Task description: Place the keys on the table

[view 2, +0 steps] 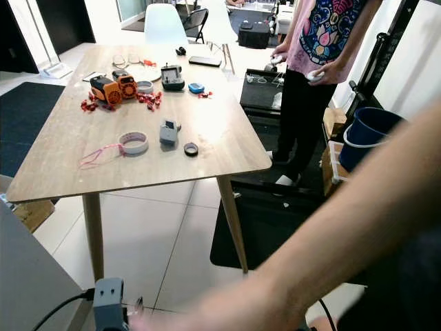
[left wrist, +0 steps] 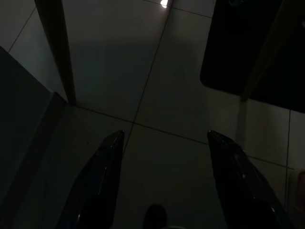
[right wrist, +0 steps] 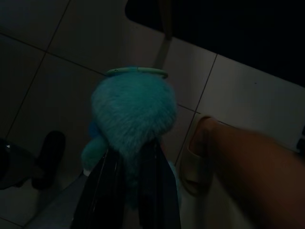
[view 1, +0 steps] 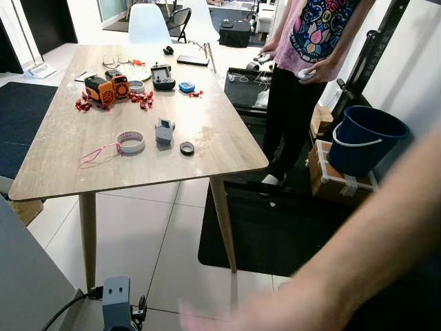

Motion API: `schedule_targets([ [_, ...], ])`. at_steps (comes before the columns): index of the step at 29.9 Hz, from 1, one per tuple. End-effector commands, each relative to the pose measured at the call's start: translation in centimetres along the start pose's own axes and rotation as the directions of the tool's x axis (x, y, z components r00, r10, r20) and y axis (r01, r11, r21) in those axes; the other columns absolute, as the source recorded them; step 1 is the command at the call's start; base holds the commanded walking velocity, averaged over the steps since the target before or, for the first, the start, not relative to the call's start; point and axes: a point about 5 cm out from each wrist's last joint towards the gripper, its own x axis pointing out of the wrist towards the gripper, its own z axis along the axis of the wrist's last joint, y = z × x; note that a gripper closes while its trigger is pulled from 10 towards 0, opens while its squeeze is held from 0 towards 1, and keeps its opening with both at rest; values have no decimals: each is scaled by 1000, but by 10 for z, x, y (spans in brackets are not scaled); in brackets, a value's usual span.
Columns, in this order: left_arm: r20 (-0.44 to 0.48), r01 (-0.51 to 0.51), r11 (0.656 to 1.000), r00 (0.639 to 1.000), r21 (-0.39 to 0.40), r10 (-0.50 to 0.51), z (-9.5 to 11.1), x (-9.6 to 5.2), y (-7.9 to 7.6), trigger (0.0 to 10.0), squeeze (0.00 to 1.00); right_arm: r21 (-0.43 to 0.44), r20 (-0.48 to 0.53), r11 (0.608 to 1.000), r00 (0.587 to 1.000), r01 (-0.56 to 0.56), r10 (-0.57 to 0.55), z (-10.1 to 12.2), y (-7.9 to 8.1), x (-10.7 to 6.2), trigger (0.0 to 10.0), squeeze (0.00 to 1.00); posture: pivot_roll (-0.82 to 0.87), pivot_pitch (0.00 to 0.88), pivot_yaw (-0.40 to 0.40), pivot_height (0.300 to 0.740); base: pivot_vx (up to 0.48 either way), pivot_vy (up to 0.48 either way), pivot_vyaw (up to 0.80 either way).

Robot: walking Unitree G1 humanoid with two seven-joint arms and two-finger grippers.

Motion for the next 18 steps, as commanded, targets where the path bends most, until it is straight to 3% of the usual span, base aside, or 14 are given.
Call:
schedule_targets([
  [1,-17,11,1000,1000,-5,-11,-7,-3,-5,10000,0,-2,-17,1000,1000,10,-10,-5,-4,-2,10000,0,42,35,-55,740,0,0,0],
  [18,-12,5,1000,1000,-15,-6,-6,-3,-6,10000,0,-4,-16,1000,1000,14,-14,-4,-5,-2,10000,0,44,47,-60,740,0,0,0],
])
